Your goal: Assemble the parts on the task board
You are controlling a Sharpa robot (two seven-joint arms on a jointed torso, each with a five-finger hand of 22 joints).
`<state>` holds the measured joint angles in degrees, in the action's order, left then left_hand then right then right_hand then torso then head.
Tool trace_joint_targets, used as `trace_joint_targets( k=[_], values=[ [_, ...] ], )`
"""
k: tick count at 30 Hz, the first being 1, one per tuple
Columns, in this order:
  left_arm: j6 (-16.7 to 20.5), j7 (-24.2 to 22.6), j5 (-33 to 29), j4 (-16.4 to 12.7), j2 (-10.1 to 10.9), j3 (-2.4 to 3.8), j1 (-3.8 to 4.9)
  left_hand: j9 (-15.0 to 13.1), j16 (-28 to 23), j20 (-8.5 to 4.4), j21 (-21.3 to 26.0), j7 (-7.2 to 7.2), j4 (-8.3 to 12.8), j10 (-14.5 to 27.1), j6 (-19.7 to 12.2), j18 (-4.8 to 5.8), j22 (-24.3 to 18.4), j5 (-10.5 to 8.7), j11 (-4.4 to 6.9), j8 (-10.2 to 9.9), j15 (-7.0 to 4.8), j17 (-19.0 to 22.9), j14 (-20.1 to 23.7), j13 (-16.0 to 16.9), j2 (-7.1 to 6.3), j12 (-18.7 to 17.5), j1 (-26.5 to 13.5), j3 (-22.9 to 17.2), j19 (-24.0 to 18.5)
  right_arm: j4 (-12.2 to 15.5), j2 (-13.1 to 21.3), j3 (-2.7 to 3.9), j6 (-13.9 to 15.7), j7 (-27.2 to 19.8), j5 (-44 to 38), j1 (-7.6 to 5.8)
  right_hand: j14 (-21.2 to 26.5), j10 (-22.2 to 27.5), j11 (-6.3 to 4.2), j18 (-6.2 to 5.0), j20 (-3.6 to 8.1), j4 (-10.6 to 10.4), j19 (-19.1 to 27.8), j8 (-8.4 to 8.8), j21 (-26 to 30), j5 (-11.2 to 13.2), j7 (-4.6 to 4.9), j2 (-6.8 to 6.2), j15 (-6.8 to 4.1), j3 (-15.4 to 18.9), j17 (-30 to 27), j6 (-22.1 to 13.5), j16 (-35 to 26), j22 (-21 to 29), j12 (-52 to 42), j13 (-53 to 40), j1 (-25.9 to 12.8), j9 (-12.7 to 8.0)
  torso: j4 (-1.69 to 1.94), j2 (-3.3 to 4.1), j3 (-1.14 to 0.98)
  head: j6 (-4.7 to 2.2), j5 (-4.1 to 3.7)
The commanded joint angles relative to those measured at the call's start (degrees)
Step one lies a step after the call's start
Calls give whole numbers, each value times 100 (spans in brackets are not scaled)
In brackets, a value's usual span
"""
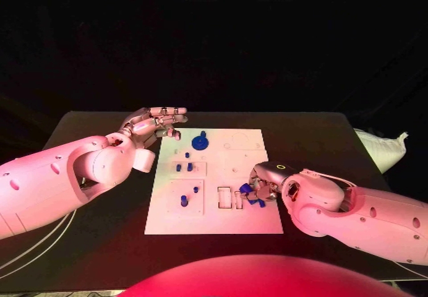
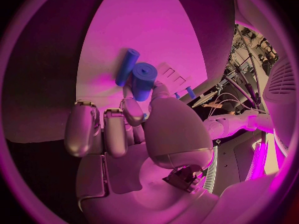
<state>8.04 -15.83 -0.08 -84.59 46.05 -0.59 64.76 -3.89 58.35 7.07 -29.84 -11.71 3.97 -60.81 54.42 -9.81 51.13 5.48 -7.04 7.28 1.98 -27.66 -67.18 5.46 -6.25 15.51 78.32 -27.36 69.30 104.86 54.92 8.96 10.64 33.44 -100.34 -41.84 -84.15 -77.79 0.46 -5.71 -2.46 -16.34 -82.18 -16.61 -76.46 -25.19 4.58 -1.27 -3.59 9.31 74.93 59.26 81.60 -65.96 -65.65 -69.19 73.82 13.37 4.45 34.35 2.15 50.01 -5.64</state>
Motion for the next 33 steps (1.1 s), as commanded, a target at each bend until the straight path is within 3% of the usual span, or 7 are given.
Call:
trace_joint_targets(
  k=[1,9,14,16,25,33],
  values=[
    [-100,-25,-58,-15,-11,3,-1,-5,20,1,21,-7,-2,46,-36,-58,-5,33,-10,20,-21,9,27,1,47,17,3,35,-49,40,3,-61,377,-69,211,76,-349,-36,-41,106,30,6,-4,-5,-26,-43,4,96,-40,-19,106,58,27,-21,-40,-23,82,18,-2,-2,-10,-1,17],
    [-108,-23,-79,-13,-7,3,-9,-5,20,1,21,-7,-2,46,-36,-58,-5,33,-10,20,-21,9,27,1,47,17,3,35,-49,291,86,-42,1275,-213,557,76,-353,-57,-59,109,58,-12,-14,25,-42,-289,-12,132,-57,-16,125,95,40,-42,-15,-29,110,27,-7,3,-5,-1,-3],
    [-116,-22,-82,-9,-15,3,-15,-5,20,1,21,-7,-2,46,-36,-58,-5,33,-10,20,-21,9,27,1,47,17,3,35,-49,440,132,-21,1486,-269,622,75,-356,-74,-58,112,70,-32,-18,58,-52,-497,-11,130,-60,25,145,107,53,-58,-9,-46,37,29,-2,-4,-1,-1,-20],
    [-121,-20,-83,-8,-20,3,-17,-5,23,3,22,-8,-5,54,-41,-58,-6,33,-10,24,-20,11,28,1,52,24,0,37,-50,471,142,-16,1441,-262,678,74,-357,-76,-58,112,70,-35,-18,64,-52,-512,-10,129,-59,38,150,109,56,-57,-7,-48,11,30,5,-7,2,-1,-27],
    [-123,-17,-84,-3,-29,3,-22,-5,23,3,22,-8,-5,54,-41,-58,-6,33,-10,24,-20,11,28,1,52,24,0,37,-50,460,28,-10,638,-95,946,72,-353,-74,-49,118,51,-37,-24,109,-65,-349,-5,168,-51,141,137,105,48,-80,63,-18,-203,35,6,1,3,-1,-5],
    [-125,-14,-84,-5,-33,3,-22,-5,26,5,25,-9,-11,65,-47,-58,-9,34,-12,29,-19,13,30,0,58,33,-9,41,-51,423,-123,-11,273,12,1020,71,-354,-110,-90,119,62,-48,-34,66,-81,-253,-57,360,-79,283,140,250,50,-104,120,-7,-610,109,11,0,6,-1,-17]
  ],
)
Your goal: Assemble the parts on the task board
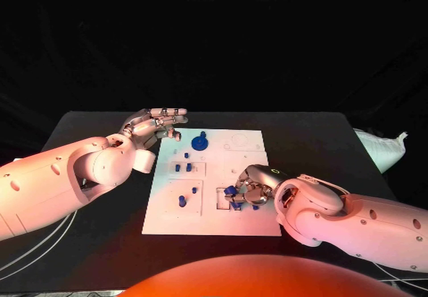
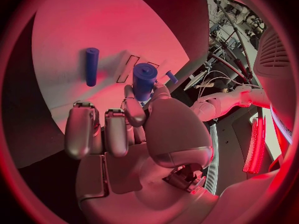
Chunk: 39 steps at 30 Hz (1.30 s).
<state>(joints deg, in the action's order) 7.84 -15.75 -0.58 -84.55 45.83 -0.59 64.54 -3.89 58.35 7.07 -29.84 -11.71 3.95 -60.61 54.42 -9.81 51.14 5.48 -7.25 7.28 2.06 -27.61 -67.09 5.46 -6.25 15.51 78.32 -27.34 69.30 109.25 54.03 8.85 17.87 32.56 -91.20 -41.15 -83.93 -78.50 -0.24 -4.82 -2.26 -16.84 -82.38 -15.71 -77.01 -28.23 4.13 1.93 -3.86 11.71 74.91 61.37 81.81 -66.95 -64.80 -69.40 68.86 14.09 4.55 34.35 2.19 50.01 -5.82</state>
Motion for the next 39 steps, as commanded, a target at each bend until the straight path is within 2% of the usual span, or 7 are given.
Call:
trace_joint_targets(
  k=[1,6,13,20,27,33,39],
  values=[
    [-104,-22,-35,-9,-11,3,0,-5,29,7,28,-11,-16,51,-52,-57,-12,33,7,33,-25,10,22,0,61,40,-20,45,-52,-24,-52,0,-487,108,109,2,-376,-37,-20,29,44,3,-14,-26,-26,58,-15,46,-53,50,142,44,29,-5,41,17,-130,41,2,-1,4,-1,4],
    [-108,-20,-35,-13,-8,3,0,-5,30,8,28,-11,-18,53,-53,-57,-12,33,6,34,-25,11,23,0,62,42,-23,47,-52,-57,-119,-1,-550,137,92,2,-375,-38,-22,29,46,6,-13,-27,-25,77,-19,56,-56,64,143,48,29,-3,47,18,-154,50,-3,3,-3,-1,39],
    [-111,-17,-35,-12,-12,3,0,-5,30,8,28,-11,-18,53,-53,-57,-12,33,6,34,-25,11,23,0,62,42,-23,47,-52,-90,-173,-1,-309,182,-71,-5,-376,-39,-26,28,50,8,-12,-29,-22,143,-23,72,-60,82,145,52,31,0,56,18,-181,64,-3,0,-4,-1,51],
    [-117,-5,-35,-12,-13,3,0,-5,30,8,28,-11,-18,53,-53,-57,-12,33,6,34,-25,11,23,0,62,42,-23,47,-52,-109,-203,-1,-247,194,-144,-19,-375,-64,-33,31,63,17,-14,-28,-24,1194,-32,159,-68,317,143,58,27,-9,87,-7,-486,167,-8,5,-4,-1,62],
    [-124,1,-35,-13,-14,3,0,-5,30,8,28,-11,-18,53,-53,-57,-12,33,6,34,-25,11,23,0,62,42,-23,47,-52,-129,-219,-1,-311,195,-176,-27,-375,-69,-33,31,63,5,-14,-29,-25,1646,-35,227,-69,512,146,62,28,-15,121,-19,-796,242,-11,2,-2,-1,65],
    [-141,11,-35,-14,-12,3,0,-5,30,8,28,-11,-18,53,-53,-57,-12,33,6,34,-25,11,23,0,62,42,-23,47,-52,-142,-218,-2,-402,196,-233,-31,-365,-18,-26,26,59,4,1,-11,-3,2443,-26,163,-62,691,111,35,1,12,258,44,-1322,307,-12,-4,-1,-1,62],
    [-153,24,-35,-19,-1,3,0,-5,30,8,28,-11,-18,53,-53,-57,-12,33,6,34,-25,11,23,0,62,42,-23,47,-52,-118,-204,-2,-399,187,-276,-31,-367,-23,-25,26,56,6,1,-10,-2,2465,-26,91,-60,621,118,37,3,8,265,33,-1433,340,-11,5,-6,-1,64]
  ],
)
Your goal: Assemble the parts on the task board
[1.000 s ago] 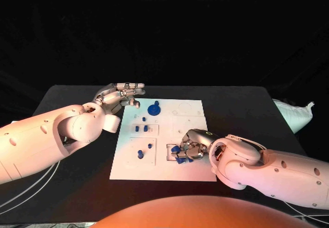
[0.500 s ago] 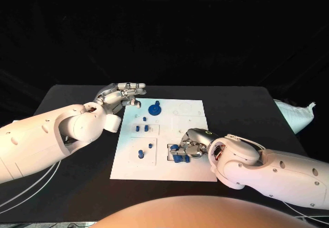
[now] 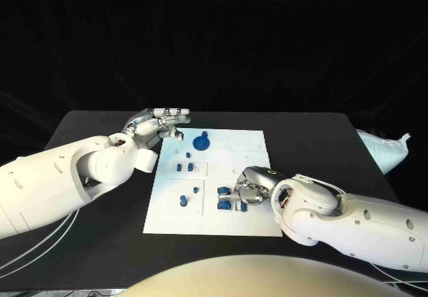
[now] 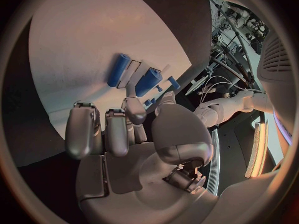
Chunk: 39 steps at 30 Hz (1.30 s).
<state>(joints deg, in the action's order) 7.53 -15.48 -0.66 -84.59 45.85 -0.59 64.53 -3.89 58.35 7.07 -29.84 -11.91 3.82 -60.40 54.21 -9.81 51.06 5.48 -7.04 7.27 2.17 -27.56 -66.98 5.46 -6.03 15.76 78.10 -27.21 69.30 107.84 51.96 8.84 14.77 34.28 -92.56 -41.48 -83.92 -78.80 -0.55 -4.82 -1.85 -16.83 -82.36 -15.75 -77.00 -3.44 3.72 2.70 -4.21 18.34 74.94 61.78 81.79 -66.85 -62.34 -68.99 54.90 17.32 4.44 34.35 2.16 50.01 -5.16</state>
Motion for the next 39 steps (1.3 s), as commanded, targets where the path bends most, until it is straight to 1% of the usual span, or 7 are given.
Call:
trace_joint_targets(
  k=[1,5,9,12,17,31,39],
  values=[
    [-122,-2,-27,-16,-1,3,1,-5,30,8,29,9,-5,33,-32,-57,-5,33,-14,35,-35,6,12,0,40,17,-1,34,-52,31,5,-1,-81,9,-143,1,-370,0,2,28,15,11,-4,-10,-7,-82,12,21,-25,-89,121,3,9,-11,14,-17,10,31,-1,3,-3,-1,-2],
    [-126,1,-27,-17,5,3,1,-5,30,8,29,9,-5,33,-32,-57,-5,33,-14,35,-35,6,12,0,40,17,-1,34,-52,73,14,-1,-80,-30,-148,2,-376,-26,-12,34,25,358,-15,-24,-24,-464,-5,30,-38,-341,147,27,24,-43,-5,-54,869,87,-3,5,-6,-1,9],
    [-126,3,-27,-18,9,3,1,-4,35,10,33,9,-8,49,-44,-58,-9,34,-15,39,-34,10,15,-1,42,28,-7,39,-53,81,7,0,-128,-56,-154,3,-382,-41,-22,38,32,682,-22,-31,-37,-445,-10,6,-48,-486,179,35,41,-69,-17,-81,1540,129,-3,6,-5,-1,12],
    [-129,3,-27,-17,7,3,1,-4,35,10,33,9,-8,49,-44,-58,-9,34,-15,39,-34,10,15,-1,42,28,-7,39,-53,40,-32,-1,-151,-59,-186,3,-385,-59,-29,40,38,860,-24,-38,-43,-295,-13,83,-54,-611,201,49,54,-82,-42,-109,1889,153,-2,2,-4,-1,24],
    [-133,5,-27,-15,2,3,1,-4,35,10,33,9,-8,49,-44,-58,-9,34,-15,39,-34,10,15,-1,42,28,-7,39,-53,-30,-111,-3,-162,-50,-244,5,-387,-82,-37,42,42,955,-26,-40,-47,-220,-23,155,-58,-699,215,64,62,-91,-72,-141,2075,172,13,2,-8,-1,13],
    [-136,12,-27,-11,3,3,1,-4,35,10,33,9,-8,49,-44,-58,-9,34,-15,39,-34,10,15,-1,42,28,-7,39,-53,-54,-123,-5,11,-49,-305,8,-387,-103,-40,42,45,911,-27,-37,-48,-360,-27,212,-61,-713,221,83,64,-94,-89,-164,2039,191,-4,2,-3,-1,10],
    [-136,19,-27,-21,29,3,1,-4,35,10,33,9,-8,49,-44,-58,-9,34,-15,39,-34,10,15,-1,42,28,-7,39,-53,291,348,8,111,-21,-79,10,-385,-82,-19,40,39,833,-23,45,-39,-527,3,223,-47,-699,214,-7,57,-81,-29,-139,1983,178,-7,-2,1,-1,-11]
  ],
)
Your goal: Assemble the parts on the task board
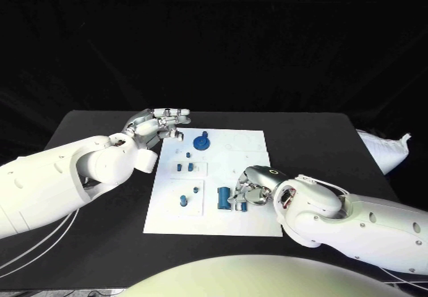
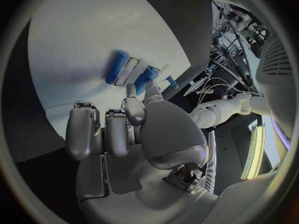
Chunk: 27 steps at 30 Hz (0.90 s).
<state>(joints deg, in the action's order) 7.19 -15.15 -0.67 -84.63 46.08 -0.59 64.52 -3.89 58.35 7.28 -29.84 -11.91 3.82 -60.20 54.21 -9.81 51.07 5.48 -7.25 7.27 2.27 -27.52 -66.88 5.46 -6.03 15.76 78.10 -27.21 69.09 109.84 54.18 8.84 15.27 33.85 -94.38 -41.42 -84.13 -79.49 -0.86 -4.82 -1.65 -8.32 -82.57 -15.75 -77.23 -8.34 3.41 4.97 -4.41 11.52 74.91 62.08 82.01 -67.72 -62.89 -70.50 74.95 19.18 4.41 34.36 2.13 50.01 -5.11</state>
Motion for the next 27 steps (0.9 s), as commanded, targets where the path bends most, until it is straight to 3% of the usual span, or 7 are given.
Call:
trace_joint_targets(
  k=[1,7,11,18,27],
  values=[
    [-101,-14,-25,-17,7,3,2,-4,35,-11,33,8,-8,28,-44,-58,-10,34,6,39,-44,6,5,-1,42,28,-7,39,-32,100,143,9,60,23,107,3,-364,-10,13,41,19,-16,-1,50,-16,-42,36,-2,-26,-21,217,-43,35,7,29,13,-16,-9,-9,-3,7,-1,-13],
    [-99,-14,-25,-21,14,2,2,-4,35,-11,33,8,-8,28,-44,-58,-10,34,6,39,-44,6,5,-1,42,28,-7,39,-32,220,481,25,45,35,181,-10,-366,-3,41,41,3,36,1,157,-13,-128,73,39,-5,-93,234,-127,43,10,32,-1,114,-41,-39,-9,16,-1,-22],
    [-107,-13,-25,-19,7,2,2,-4,35,-11,33,8,-8,28,-44,-58,-10,34,6,39,-44,6,5,-1,42,28,-7,39,-32,191,525,28,-35,33,168,-11,-366,2,45,41,-4,77,1,193,-13,-116,77,67,0,-149,234,-130,42,7,38,-3,198,-52,-35,-9,11,-1,-34],
    [-116,-10,-25,-6,-11,2,1,-4,35,-11,33,8,-8,28,-44,-58,-10,34,6,39,-44,6,5,-1,42,28,-7,39,-32,-11,409,29,-185,38,215,-2,-366,3,33,40,-6,134,0,211,-14,-127,60,106,-5,-244,236,-73,43,4,41,-11,310,-55,-16,-14,15,-1,-44],
    [-119,-5,-25,4,-29,2,1,-4,35,-11,33,8,-8,28,-44,-58,-10,34,6,39,-44,6,5,-1,42,28,-7,39,-32,-203,198,24,-378,53,191,19,-364,-1,25,39,-4,130,1,206,-12,-149,48,124,-10,-271,226,-27,36,8,44,-11,311,-51,-21,-11,21,-1,-26]
  ],
)
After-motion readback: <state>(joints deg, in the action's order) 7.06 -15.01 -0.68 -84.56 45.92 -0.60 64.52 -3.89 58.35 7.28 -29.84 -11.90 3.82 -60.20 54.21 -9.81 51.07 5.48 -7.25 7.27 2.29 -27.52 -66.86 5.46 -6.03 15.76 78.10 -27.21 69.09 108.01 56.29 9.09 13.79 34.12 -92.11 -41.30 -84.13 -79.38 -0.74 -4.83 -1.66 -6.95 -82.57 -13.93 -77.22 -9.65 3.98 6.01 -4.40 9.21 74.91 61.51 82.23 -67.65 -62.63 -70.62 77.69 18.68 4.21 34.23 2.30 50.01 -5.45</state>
